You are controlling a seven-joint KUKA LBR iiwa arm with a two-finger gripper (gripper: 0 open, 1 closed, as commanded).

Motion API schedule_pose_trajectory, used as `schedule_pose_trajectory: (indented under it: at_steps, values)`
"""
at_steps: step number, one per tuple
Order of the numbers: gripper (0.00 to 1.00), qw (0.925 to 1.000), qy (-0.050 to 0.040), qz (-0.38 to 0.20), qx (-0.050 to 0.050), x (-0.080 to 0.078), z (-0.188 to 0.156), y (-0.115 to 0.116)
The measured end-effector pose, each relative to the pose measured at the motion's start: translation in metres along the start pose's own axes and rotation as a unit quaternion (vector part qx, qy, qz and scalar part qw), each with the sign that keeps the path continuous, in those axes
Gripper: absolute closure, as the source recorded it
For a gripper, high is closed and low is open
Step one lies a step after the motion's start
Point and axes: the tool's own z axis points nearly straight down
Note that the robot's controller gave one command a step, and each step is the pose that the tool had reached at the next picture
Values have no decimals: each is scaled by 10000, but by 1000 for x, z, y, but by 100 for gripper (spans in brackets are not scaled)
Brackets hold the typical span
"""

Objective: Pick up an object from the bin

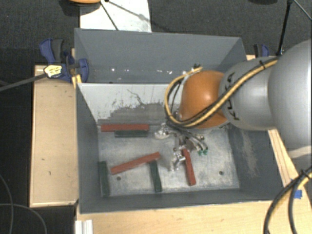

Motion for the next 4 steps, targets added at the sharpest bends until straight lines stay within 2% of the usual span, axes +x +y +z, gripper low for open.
schedule_pose_trajectory:
  at_steps: [1, 3, 4]
  values:
    - [100, 9997, -30, -249, -10, -30, -4, 54]
    - [100, 9997, -23, -250, -10, -29, -5, 54]
    - [100, 9989, -2, -469, -4, -26, -57, 55]
